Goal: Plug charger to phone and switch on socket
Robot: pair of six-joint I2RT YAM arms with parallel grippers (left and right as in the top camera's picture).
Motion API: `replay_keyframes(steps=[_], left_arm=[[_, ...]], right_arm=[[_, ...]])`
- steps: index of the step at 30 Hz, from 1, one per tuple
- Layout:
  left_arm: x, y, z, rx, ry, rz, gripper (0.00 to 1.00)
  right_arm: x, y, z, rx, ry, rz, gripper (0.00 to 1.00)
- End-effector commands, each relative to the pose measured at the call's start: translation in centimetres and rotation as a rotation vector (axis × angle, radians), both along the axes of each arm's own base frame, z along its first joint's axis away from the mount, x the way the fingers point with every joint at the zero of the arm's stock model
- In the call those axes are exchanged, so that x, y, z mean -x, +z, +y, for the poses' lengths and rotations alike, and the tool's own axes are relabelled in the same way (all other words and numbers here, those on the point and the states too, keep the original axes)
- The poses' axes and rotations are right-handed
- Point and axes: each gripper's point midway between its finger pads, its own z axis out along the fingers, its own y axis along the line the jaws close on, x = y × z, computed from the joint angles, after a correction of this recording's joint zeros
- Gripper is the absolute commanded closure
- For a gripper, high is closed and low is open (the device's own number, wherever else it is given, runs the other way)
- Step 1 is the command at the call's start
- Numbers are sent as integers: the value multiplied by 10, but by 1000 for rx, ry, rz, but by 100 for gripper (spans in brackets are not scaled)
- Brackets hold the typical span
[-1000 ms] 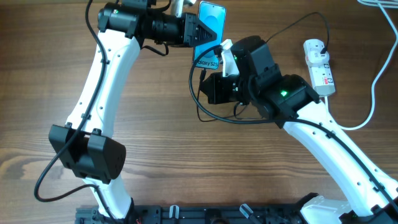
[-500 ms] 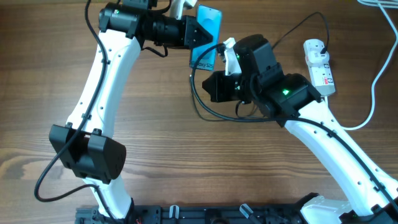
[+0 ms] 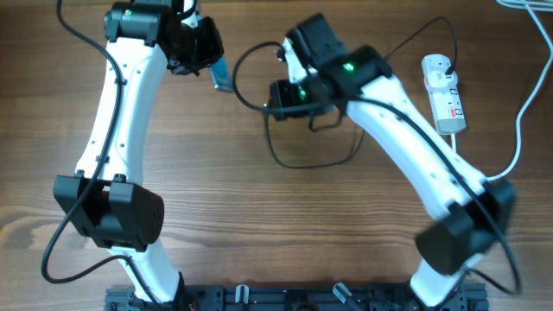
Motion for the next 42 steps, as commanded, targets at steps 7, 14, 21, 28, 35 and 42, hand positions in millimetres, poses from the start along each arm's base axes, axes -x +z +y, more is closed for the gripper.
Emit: replay_keyframes(steps=[7,14,21,28,35,42], left_arm=[[4,-7,83,-79,329,79,96],[18,-12,132,-83,437,139,96],[27,-14,161,-85,495,169,96],[27,-14,161,-85,495,169,96],[28,-14,161,-85,495,173,96],[28,-14,161,-85,495,172,96]], right_arm=[[-37,-109,15,282,-25,-33,62],[-60,-127,46,253,-49,-148,58],[-61,-161,42,300,-62,-120,68],[-61,-176,41,320,-49,-113,72],[-60,-199,36,347,-48,-81,72],[-64,-204,30,343,-59,-67,80]])
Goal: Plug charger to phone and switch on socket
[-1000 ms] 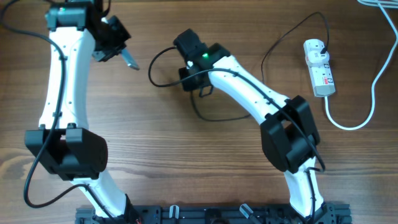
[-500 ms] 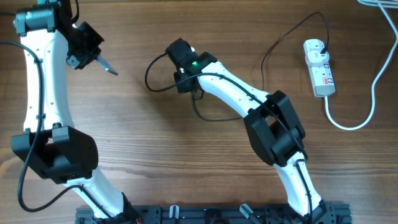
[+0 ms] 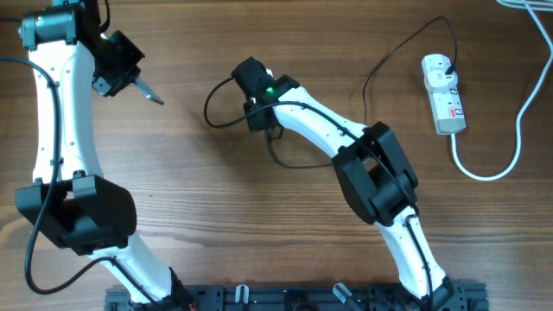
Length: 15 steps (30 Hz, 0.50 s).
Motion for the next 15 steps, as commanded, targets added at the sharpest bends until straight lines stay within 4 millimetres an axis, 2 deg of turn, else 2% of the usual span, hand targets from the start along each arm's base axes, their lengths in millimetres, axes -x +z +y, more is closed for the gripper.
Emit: replay_keyframes(steps=[1,8,12,14,15], left_arm=[[-1,4,1,-9,8,-10,96],[-1,4,1,-9,8,-10,96],[-2,4,0,-1,4,-13,96],[-10,8,-14,50,-92,-57,96],[-16,12,-25,97,-161,-100,96]], right_arm=[[-2,-18,-9,21,-13,26,81],[1,-19,-3,-58,-1,82,96],[4,-17,6,-103,18,99,96],[6,-2,19,-162,82,105,96],[9,12,28,-209,133,105,96]])
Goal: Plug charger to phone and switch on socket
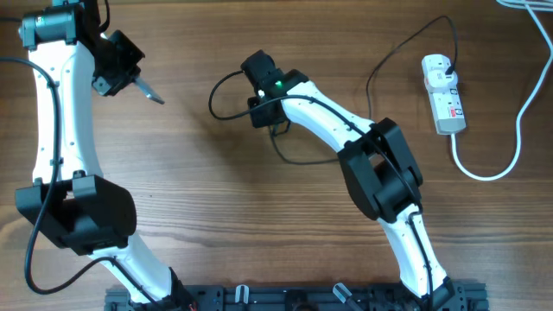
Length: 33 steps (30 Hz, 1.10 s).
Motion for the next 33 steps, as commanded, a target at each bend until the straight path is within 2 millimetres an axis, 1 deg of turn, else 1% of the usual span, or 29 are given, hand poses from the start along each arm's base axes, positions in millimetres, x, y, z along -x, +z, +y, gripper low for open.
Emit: replay_keyframes(steps=[1,2,4,5,7,8,10,11,12,13,14,15,16,19,21,24,25,27,28,31,33], left_arm=[[-21,18,-35,139,-219,-142,96],[-27,23,-44,175,-269,-186,96],[-39,41,-67,267,-395,-300,96],[-42,47,-74,297,-432,-336,96],[-47,68,-95,403,-533,-443,96],[-49,81,-106,467,-581,-502,96],[-47,106,-123,585,-670,-599,96],[-41,128,-136,688,-752,-676,96],[-37,142,-142,749,-808,-724,96],[-31,155,-148,805,-866,-772,96],[-19,177,-154,892,-975,-852,96],[-10,189,-157,945,-1043,-894,96],[-7,193,-158,971,-1057,-895,96],[-5,195,-159,979,-1053,-886,96],[-4,198,-160,975,-1058,-891,96],[-1,202,-160,967,-1066,-901,96],[0,204,-160,962,-1073,-908,96],[0,205,-161,955,-1081,-916,96],[0,205,-161,955,-1081,-916,96],[0,205,-160,955,-1081,-917,96],[0,205,-161,956,-1081,-916,96]], right_arm=[[13,35,34,-167,155,23,96],[14,53,39,-205,176,10,96],[22,112,49,-319,261,-46,96],[27,136,52,-365,299,-67,96],[47,195,55,-487,417,-112,96],[63,229,54,-551,479,-137,96],[89,279,48,-634,566,-183,96],[103,304,42,-661,601,-218,96],[111,319,37,-669,609,-241,96],[116,328,34,-673,611,-252,96],[125,338,28,-675,614,-260,96],[130,343,25,-682,619,-259,96],[135,346,25,-697,630,-251,96],[145,353,31,-772,681,-223,96],[138,355,34,-799,651,-228,96],[121,357,35,-841,576,-229,96],[115,354,37,-856,543,-219,96],[110,345,41,-882,498,-191,96],[106,335,44,-905,462,-166,96],[108,326,53,-1006,479,-137,96],[106,318,57,-1055,452,-117,96]])
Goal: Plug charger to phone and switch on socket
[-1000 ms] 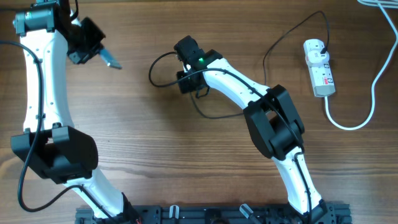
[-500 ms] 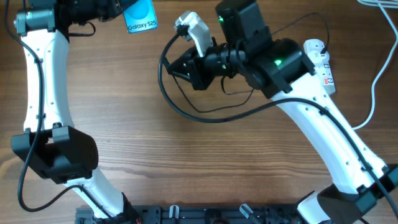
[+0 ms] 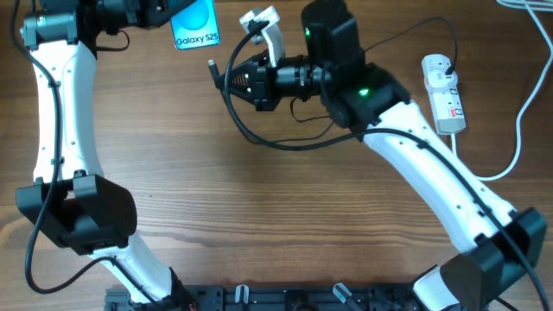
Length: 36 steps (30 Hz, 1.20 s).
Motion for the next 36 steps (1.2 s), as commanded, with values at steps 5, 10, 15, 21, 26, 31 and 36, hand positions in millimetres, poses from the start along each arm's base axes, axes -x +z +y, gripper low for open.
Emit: replay_keyframes(steps=[5,10,15,21,26,31,36], left_arm=[[14,19,-4,18,-37,-30,96],[17,19,-14,21,-60,-18,96],[23,19,-33,21,-105,-19,96],[22,19,-32,24,-102,4,96],[22,19,-32,24,-102,3,96],[22,19,-32,24,-102,3,96],[22,19,-32,24,-102,4,96]], right_arm=[[3,-18,9,-119,20,163,96],[-1,-11,10,-146,6,156,96],[-1,-10,11,-149,7,152,96],[-17,-10,-3,-153,-33,147,96],[-22,-9,-8,-156,-47,144,96],[-22,-9,-8,-159,-49,163,96],[-23,0,-7,-189,-47,141,96]])
